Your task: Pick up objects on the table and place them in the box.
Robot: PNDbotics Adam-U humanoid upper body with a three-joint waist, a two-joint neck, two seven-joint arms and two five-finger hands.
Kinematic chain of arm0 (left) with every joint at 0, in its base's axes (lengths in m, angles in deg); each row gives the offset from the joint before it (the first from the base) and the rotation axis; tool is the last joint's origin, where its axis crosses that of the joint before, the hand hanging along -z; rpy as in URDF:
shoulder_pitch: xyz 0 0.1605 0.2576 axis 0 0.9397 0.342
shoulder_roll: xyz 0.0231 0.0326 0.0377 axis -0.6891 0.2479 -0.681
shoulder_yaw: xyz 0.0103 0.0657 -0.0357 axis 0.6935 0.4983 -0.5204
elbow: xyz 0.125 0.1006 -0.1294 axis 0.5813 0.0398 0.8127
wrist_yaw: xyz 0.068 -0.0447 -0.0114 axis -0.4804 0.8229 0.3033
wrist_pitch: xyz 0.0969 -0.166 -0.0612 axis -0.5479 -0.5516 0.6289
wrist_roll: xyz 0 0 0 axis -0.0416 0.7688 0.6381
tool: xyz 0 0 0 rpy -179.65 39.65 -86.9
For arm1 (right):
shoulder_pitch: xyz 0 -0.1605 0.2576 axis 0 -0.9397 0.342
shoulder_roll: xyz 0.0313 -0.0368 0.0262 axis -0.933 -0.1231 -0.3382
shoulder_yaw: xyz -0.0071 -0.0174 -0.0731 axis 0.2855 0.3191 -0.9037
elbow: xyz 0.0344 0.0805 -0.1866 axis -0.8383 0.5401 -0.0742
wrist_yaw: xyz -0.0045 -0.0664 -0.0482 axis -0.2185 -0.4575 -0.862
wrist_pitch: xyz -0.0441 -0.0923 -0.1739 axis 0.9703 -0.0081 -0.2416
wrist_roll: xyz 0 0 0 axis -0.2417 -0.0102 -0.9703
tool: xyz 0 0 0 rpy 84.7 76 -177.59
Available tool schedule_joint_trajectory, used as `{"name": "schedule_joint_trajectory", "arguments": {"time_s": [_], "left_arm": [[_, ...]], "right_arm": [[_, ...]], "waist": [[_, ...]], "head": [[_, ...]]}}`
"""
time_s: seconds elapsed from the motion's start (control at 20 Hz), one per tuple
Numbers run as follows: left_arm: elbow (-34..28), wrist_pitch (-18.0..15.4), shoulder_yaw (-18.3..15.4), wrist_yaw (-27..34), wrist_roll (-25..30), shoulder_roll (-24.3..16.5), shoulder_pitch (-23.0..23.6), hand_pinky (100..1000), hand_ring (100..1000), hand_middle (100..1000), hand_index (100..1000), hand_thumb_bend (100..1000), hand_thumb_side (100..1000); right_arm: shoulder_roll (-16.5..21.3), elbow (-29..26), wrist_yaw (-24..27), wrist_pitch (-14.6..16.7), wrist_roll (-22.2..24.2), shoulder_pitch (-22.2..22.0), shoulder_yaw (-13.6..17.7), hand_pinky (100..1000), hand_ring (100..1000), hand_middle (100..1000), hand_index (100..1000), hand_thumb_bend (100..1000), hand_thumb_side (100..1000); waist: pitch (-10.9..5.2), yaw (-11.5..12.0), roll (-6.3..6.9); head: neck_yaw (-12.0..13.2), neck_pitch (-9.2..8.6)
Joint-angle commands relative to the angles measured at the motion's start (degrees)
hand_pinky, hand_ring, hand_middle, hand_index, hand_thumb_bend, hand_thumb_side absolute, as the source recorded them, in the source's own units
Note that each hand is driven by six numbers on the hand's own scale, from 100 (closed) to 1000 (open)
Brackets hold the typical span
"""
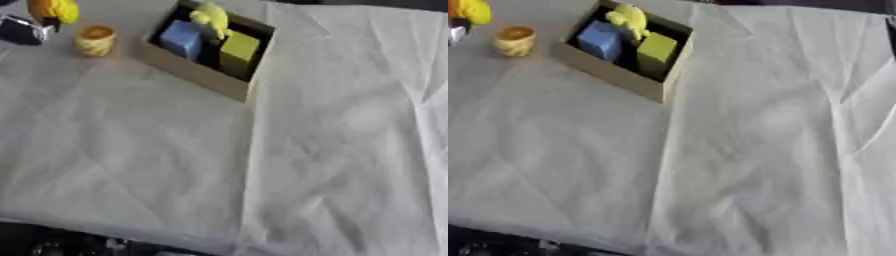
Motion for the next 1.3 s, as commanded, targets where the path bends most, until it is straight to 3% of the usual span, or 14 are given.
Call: {"name": "schedule_joint_trajectory", "arguments": {"time_s": [0.05,0.3,0.65,1.1,1.2,1.3], "left_arm": [[-4.26,0.33,0.3,1.1,1.33,2.08,-3.6,735,728,650,686,100,127],[-1.99,-0.33,2.13,2.09,3.94,11.22,-8.71,736,722,650,690,100,180],[8.21,-1.06,2.71,2.84,3.27,20.99,-11.97,735,721,663,708,100,215],[16.04,-2.46,2.85,0.59,4.34,24.53,-11.74,761,754,699,747,100,125],[17.38,-2.5,2.5,-0.68,4.59,24.58,-11.51,786,792,738,825,100,101],[18.24,-2.66,2.14,-1.87,4.87,24.66,-11.38,819,835,786,907,171,100]], "right_arm": [[0.92,-0.49,0.38,0.29,-0.01,0.87,0.65,816,805,703,862,100,586],[-0.34,-0.45,0.26,0.46,0.46,1.79,0.2,817,805,702,862,100,591],[-1.62,-0.49,0.24,0.53,0.75,2.95,0.02,817,805,701,862,100,621],[-2.6,-0.61,0.48,0.58,0.68,3.33,0.05,817,804,699,863,100,645],[-2.62,-0.46,0.55,0.52,0.67,3.19,0.05,817,804,699,862,100,652],[-2.7,-0.37,0.61,0.55,0.7,3.04,0.03,817,804,698,862,100,655]], "waist": [[-1.12,-0.25,1.07],[-0.99,-1.54,1.16],[-0.2,-3.15,1.11],[0.49,-3.78,1.04],[0.51,-3.79,1.03],[0.48,-3.78,1.01]], "head": [[-0.48,0.21],[0.2,0.21],[0.98,0.21],[1.11,0.21],[1.05,0.21],[0.96,0.21]]}}
